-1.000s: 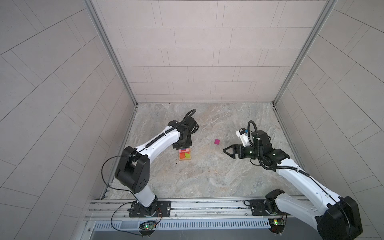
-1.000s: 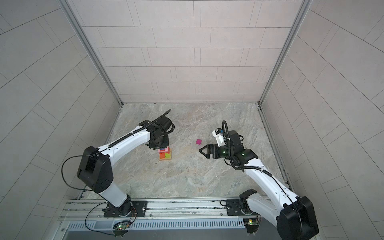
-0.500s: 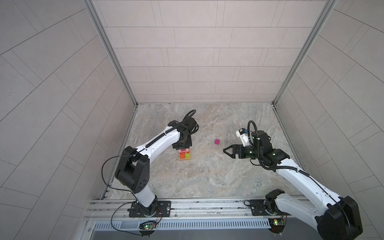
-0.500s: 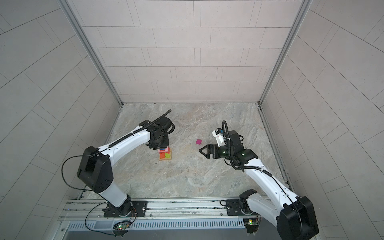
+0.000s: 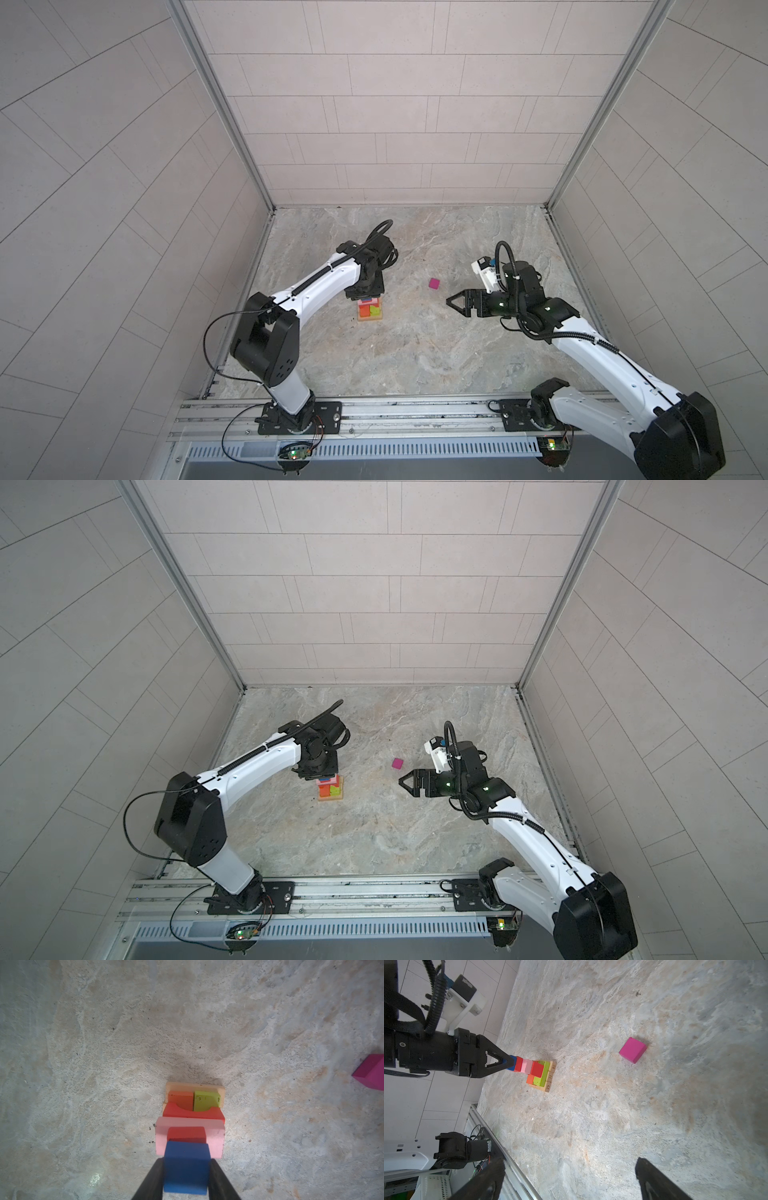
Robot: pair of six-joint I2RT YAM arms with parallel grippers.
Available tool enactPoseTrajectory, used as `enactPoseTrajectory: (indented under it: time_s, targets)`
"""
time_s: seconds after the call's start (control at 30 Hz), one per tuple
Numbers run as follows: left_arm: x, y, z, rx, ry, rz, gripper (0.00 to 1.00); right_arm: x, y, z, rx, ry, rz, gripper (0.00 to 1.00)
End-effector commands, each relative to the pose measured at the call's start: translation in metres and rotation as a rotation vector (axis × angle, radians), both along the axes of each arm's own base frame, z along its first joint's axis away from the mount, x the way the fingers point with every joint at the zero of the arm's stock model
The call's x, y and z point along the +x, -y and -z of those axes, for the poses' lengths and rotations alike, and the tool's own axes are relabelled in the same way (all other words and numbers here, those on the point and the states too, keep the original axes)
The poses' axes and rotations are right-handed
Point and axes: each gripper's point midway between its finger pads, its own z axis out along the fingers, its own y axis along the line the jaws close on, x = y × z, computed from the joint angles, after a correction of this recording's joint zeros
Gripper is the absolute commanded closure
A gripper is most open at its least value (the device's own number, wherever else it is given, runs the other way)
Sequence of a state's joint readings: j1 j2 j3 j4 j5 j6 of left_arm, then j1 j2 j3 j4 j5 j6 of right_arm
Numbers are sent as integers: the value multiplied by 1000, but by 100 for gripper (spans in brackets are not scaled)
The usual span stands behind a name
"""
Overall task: Build the wood block tower
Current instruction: 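Lower the blue cube with the left gripper onto the red cube, then open the left gripper and raise it off the blue cube, then move the left gripper over the loose magenta cube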
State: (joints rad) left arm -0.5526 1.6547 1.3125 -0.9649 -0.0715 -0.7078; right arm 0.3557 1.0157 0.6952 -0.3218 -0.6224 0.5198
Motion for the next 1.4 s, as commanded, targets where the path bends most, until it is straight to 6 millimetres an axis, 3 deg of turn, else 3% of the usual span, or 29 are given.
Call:
enactPoseTrajectory:
  time_s: [0.0,0.37,0.53,0.73,1.07,1.37]
  targets:
    - [-6,-2,2,11,-16,0,59,-3,1,3,-19,-1,-8,1]
    - [-5,-6,-5,26,0,-5,49,-4,1,4,-24,-1,-11,1]
    - [2,-11,-25,51,56,3,34,-5,2,2,-25,3,-8,1]
    - [11,-8,-46,66,81,66,30,-5,2,0,-26,10,-10,1]
    - [24,38,-74,-54,126,227,30,-5,3,-6,-29,26,-16,1]
    - [32,104,-63,-165,112,379,30,-9,1,-17,-8,54,-34,1]
